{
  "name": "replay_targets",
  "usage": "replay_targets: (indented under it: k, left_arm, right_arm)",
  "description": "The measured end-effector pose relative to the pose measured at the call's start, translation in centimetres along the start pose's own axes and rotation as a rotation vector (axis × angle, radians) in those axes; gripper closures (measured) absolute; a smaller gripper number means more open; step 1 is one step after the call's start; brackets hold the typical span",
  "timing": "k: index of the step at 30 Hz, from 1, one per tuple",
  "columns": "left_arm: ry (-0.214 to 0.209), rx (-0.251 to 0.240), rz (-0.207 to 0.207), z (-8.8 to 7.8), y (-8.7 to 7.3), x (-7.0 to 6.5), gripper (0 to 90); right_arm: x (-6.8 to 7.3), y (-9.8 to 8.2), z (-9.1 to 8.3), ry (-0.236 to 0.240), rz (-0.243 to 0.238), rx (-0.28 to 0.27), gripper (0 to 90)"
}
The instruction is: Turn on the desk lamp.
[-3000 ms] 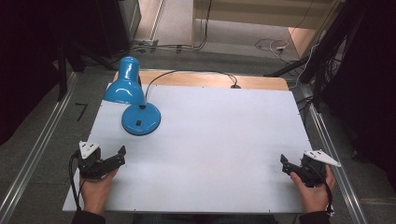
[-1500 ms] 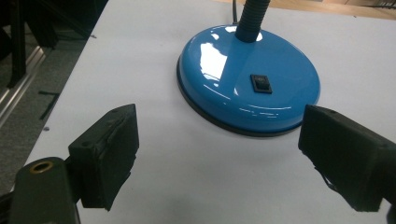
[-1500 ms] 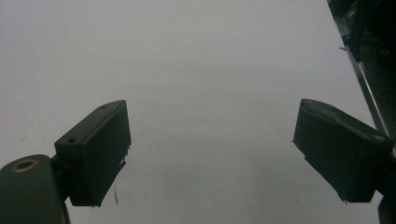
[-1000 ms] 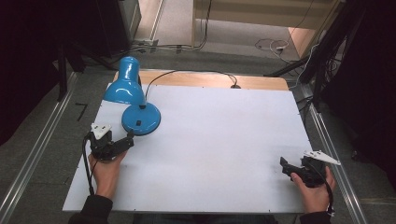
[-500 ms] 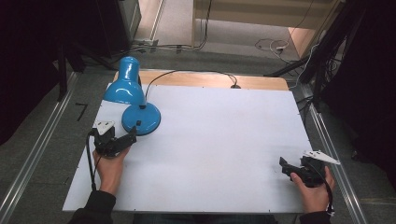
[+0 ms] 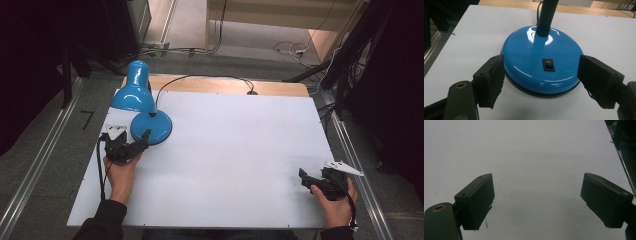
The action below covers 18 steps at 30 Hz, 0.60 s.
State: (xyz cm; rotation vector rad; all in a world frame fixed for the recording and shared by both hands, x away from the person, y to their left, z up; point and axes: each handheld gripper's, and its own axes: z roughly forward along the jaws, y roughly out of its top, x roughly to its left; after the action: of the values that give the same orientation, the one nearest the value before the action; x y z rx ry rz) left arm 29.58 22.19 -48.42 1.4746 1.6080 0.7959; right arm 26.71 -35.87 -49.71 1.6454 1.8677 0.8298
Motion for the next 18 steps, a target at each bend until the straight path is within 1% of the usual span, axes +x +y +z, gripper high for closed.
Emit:
replay_targets:
  k: [3, 10, 18]
  left_arm:
    - [-0.004, -0.012, -0.011, 0.28, 0.16, -0.11, 24.2]
    - [-0.006, -0.01, -0.022, 0.51, 0.22, -0.04, 26.7]
    - [-0.011, -0.006, -0.017, 0.93, 0.66, -0.37, 28.7]
  right_arm:
    - [0.0, 0.0, -0.02, -0.002, 0.004, 0.002, 10.2]
    - [0.0, 0.0, -0.04, -0.001, 0.003, -0.001, 10.4]
    - [0.06, 0.02, -0.05, 0.0, 0.005, -0.001, 10.4]
